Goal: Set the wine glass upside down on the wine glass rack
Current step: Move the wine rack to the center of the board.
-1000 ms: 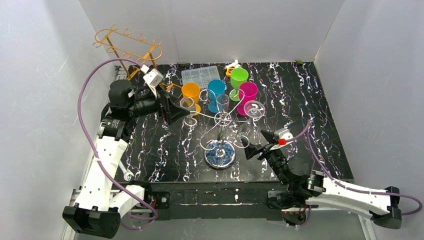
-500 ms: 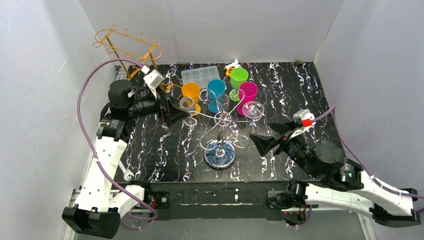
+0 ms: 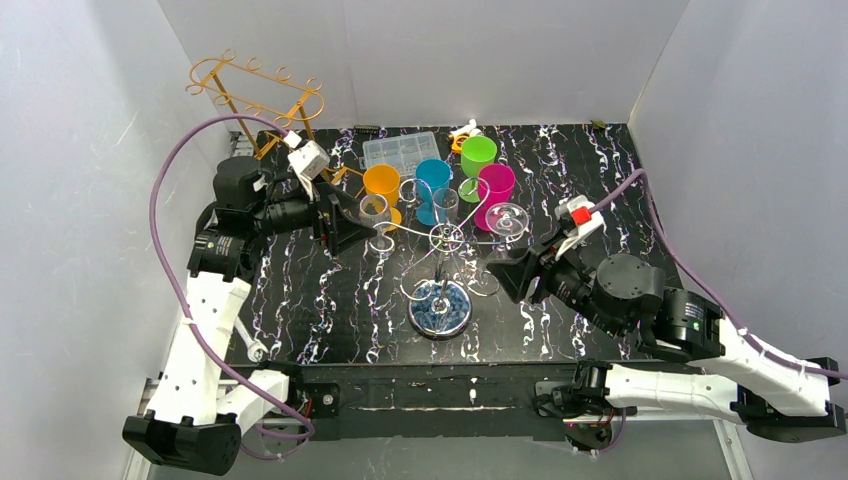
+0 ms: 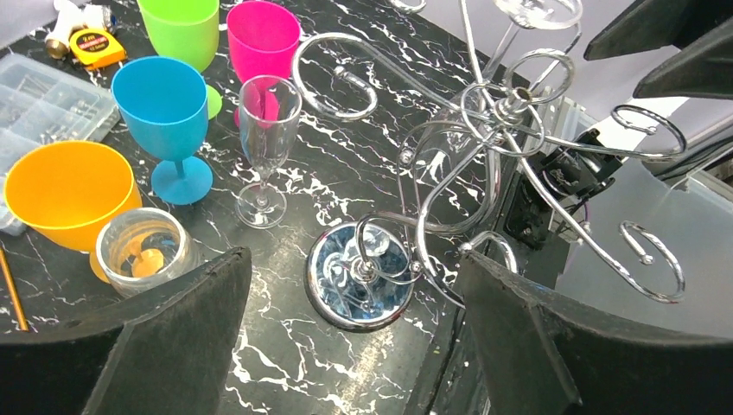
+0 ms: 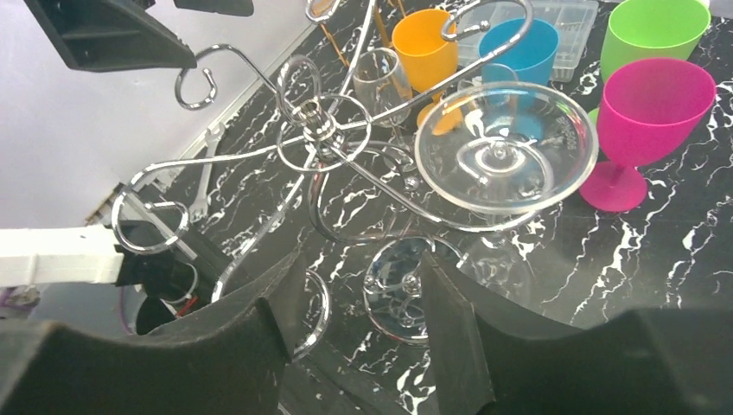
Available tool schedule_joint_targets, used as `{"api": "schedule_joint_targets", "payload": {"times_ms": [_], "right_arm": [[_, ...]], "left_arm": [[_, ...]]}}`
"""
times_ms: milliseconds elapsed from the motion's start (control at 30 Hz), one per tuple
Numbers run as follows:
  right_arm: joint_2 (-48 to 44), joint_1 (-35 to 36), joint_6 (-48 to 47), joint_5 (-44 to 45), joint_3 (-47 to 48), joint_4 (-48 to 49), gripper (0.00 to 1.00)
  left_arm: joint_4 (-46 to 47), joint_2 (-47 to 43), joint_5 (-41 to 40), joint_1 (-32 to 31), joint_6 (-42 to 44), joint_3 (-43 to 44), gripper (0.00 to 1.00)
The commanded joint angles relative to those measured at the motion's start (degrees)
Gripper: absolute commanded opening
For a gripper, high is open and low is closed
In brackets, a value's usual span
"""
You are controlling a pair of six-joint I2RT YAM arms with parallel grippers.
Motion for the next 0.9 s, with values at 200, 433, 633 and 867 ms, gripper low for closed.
{"api": "schedule_joint_targets", "payload": {"times_ms": [200, 433, 633, 867], "right_arm": [[6.44, -0.03, 9.47, -0.69, 7.09, 2.21, 0.59], [11.19, -0.03, 12.32, 2.59, 10.27, -1.01, 0.58], [11.15, -0.04, 14.72, 6.86, 9.72, -0.88, 0.58], [11.95, -0.04, 17.38, 11.24, 7.92, -0.39, 0.57]], "left_arm": [[-8.89, -0.44, 4.62, -0.32, 13.10, 3.98, 0.93], [-9.96, 0.51, 3.72, -0.32, 17.18, 3.53, 0.93], [-10.05, 3.03, 5.70, -0.63, 17.86, 5.00, 0.92], [-10.30, 3.79, 5.51, -1.61, 19.64, 4.77, 0.92]]}}
